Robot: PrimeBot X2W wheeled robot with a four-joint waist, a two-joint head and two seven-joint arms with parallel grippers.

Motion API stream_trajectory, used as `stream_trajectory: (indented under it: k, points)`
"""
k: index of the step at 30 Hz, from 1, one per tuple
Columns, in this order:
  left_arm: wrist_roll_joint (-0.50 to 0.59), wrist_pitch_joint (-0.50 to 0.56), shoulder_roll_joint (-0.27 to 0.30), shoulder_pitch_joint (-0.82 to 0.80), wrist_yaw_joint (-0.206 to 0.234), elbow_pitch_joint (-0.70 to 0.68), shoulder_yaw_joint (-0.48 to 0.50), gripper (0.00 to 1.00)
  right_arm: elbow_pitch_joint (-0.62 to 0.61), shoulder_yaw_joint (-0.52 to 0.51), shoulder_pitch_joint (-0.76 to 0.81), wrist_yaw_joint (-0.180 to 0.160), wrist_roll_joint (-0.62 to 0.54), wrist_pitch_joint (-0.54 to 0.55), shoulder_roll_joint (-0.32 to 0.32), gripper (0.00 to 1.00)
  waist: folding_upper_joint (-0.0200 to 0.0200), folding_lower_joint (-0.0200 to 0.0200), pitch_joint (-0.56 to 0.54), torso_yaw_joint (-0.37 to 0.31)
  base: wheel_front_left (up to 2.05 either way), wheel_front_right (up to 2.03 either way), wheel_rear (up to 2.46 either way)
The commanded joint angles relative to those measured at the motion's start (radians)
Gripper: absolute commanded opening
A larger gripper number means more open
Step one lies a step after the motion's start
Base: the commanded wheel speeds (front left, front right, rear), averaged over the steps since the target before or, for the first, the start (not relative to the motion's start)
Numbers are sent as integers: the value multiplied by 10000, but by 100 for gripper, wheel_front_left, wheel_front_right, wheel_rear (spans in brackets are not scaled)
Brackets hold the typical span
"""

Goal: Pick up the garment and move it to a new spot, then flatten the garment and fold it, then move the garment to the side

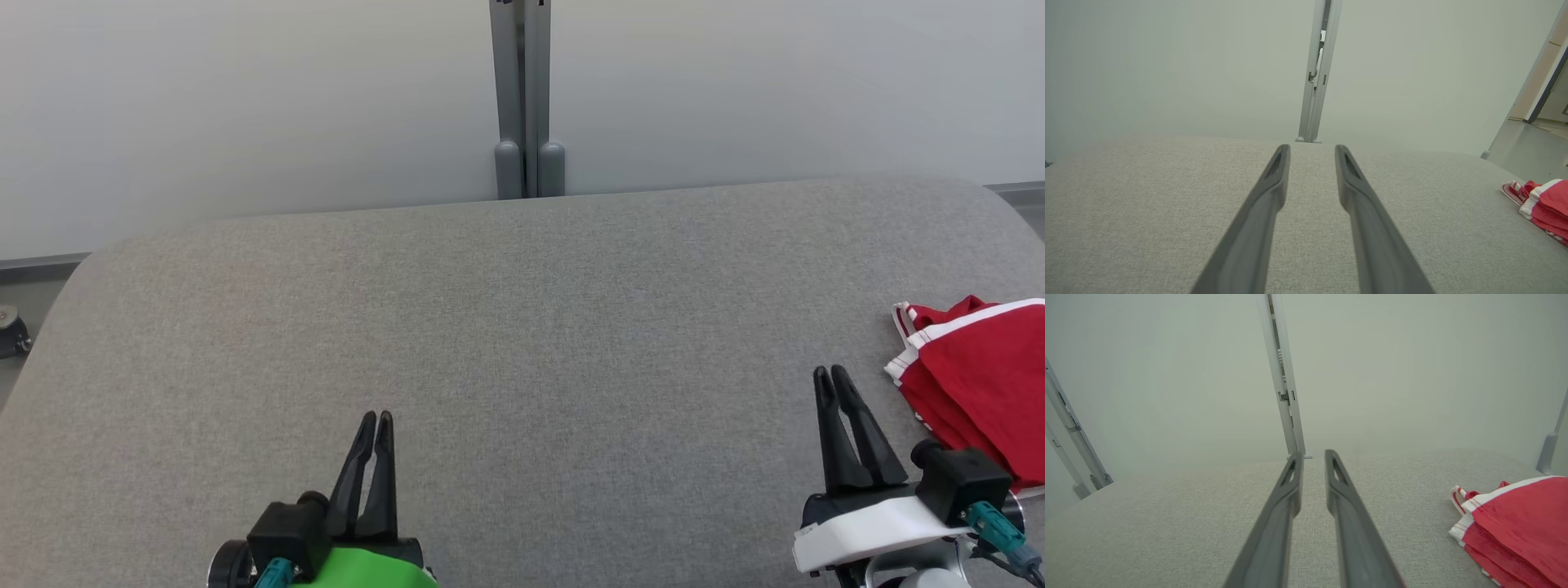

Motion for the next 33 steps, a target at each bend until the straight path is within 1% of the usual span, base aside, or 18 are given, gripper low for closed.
stream_trajectory:
  k: [1,14,33]
  points:
    - [-268,34,5,2,-26,-89,48,0,-44,-2,-43,0,282,43,-11,0,0,0,8,0,0,0,0]
    - [-2700,529,177,-283,-348,154,577,0,281,-113,-350,-2,2834,609,-104,0,0,0,73,0,0,0,0]
    - [-5534,1157,315,-640,-764,499,1254,0,666,-277,-693,-4,5823,1305,-167,0,0,0,165,2,0,0,0]
